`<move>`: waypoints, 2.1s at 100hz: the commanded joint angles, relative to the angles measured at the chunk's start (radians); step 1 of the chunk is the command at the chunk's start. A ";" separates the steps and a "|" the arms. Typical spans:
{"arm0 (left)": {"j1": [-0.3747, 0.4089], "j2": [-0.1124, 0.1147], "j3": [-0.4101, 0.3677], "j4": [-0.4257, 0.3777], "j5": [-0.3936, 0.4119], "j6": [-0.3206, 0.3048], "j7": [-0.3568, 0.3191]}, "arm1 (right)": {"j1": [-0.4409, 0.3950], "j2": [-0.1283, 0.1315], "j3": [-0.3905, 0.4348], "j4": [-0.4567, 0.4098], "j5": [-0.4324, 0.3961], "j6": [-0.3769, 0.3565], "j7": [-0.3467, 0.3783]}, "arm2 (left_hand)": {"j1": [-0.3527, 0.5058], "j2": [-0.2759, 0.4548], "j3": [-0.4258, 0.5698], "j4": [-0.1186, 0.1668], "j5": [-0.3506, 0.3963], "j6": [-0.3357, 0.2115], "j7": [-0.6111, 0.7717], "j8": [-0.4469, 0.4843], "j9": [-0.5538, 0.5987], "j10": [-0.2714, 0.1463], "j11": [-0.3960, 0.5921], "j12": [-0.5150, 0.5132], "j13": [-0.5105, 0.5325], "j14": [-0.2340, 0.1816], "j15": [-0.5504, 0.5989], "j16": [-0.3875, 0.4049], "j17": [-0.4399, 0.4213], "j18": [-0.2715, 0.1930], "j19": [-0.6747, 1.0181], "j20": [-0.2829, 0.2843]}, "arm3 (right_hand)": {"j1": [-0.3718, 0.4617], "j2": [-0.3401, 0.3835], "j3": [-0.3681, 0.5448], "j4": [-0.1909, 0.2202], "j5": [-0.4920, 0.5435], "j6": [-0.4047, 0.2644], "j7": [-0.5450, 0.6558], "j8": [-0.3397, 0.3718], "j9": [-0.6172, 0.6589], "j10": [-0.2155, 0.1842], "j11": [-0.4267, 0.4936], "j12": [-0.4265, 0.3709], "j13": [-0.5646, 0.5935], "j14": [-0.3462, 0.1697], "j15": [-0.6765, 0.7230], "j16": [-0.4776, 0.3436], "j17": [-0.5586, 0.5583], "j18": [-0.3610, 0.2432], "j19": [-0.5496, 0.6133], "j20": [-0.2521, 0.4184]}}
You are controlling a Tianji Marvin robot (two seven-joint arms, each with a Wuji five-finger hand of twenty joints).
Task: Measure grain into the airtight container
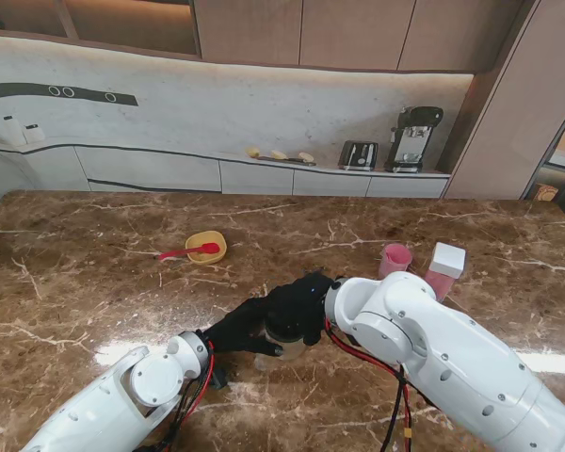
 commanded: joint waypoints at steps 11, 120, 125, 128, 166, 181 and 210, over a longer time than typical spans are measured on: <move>0.024 0.006 0.009 0.033 0.006 0.021 -0.014 | -0.020 -0.002 0.001 0.043 -0.007 0.014 -0.060 | -0.003 0.028 0.053 0.021 0.045 -0.047 0.679 -0.008 -0.008 -0.021 0.016 -0.001 -0.019 0.143 0.010 0.015 0.074 0.382 0.200 0.137 | 0.018 0.024 0.055 -0.035 0.092 -0.047 0.075 0.066 0.082 -0.025 0.161 0.150 0.140 -0.058 0.157 0.136 0.120 -0.049 0.119 -0.012; 0.021 0.008 0.019 0.027 0.010 0.030 -0.022 | -0.139 -0.017 0.132 -0.031 -0.088 -0.080 -0.185 | -0.001 0.020 0.096 0.021 0.060 -0.063 0.687 -0.017 -0.009 -0.024 0.011 -0.001 -0.021 0.151 0.007 0.020 0.071 0.396 0.185 0.151 | -0.099 0.168 -0.384 0.069 0.004 0.048 -0.087 -0.108 0.010 -0.005 -0.069 -0.023 -0.070 0.018 -0.084 -0.034 -0.109 0.056 -0.040 0.019; 0.021 0.008 0.018 0.026 0.010 0.030 -0.022 | -0.121 -0.012 0.122 -0.030 -0.084 -0.088 -0.144 | -0.001 0.019 0.096 0.021 0.060 -0.063 0.688 -0.016 -0.009 -0.023 0.012 -0.001 -0.021 0.150 0.007 0.020 0.071 0.397 0.185 0.152 | -0.012 0.151 -0.373 0.060 0.004 0.030 -0.092 -0.111 -0.001 -0.004 -0.069 -0.025 -0.076 0.015 -0.083 -0.035 -0.108 0.048 -0.048 0.020; 0.021 0.008 0.019 0.027 0.011 0.030 -0.021 | -0.110 -0.010 0.114 -0.025 -0.078 -0.089 -0.129 | -0.001 0.019 0.097 0.021 0.060 -0.063 0.688 -0.016 -0.009 -0.024 0.012 -0.001 -0.021 0.151 0.007 0.020 0.071 0.397 0.185 0.152 | 0.021 0.138 -0.338 0.049 0.006 0.018 -0.093 -0.111 -0.004 -0.004 -0.064 -0.025 -0.076 0.013 -0.080 -0.034 -0.103 0.045 -0.050 0.023; 0.021 0.008 0.016 0.028 0.010 0.027 -0.020 | -0.038 -0.011 0.028 0.075 -0.038 -0.084 -0.184 | -0.001 0.020 0.097 0.021 0.057 -0.060 0.692 -0.010 -0.010 -0.022 0.010 -0.001 -0.021 0.150 0.006 0.019 0.072 0.401 0.192 0.158 | 0.039 0.003 0.134 -0.030 0.171 -0.089 0.150 0.063 0.186 -0.071 0.184 0.167 0.218 -0.100 0.197 0.169 0.123 -0.032 0.154 0.066; 0.020 0.007 0.015 0.030 0.010 0.026 -0.019 | -0.046 -0.020 0.022 0.102 -0.017 -0.071 -0.251 | 0.000 0.021 0.097 0.021 0.056 -0.059 0.691 -0.009 -0.009 -0.022 0.011 -0.001 -0.020 0.150 0.007 0.019 0.071 0.400 0.192 0.158 | -0.126 0.119 0.052 -0.045 0.254 -0.058 0.226 0.116 0.385 -0.098 0.282 0.238 0.383 -0.112 0.360 0.240 0.247 -0.039 0.313 0.070; 0.019 0.008 0.016 0.030 0.009 0.023 -0.021 | -0.079 -0.034 0.023 0.127 -0.002 -0.008 -0.336 | -0.003 0.021 0.094 0.021 0.057 -0.062 0.691 -0.008 -0.009 -0.023 0.011 -0.001 -0.020 0.149 0.007 0.019 0.071 0.401 0.193 0.158 | -0.559 0.410 -0.346 0.051 0.129 0.105 0.129 0.029 0.417 -0.064 0.255 0.185 0.474 -0.068 0.414 0.225 0.342 -0.043 0.469 -0.017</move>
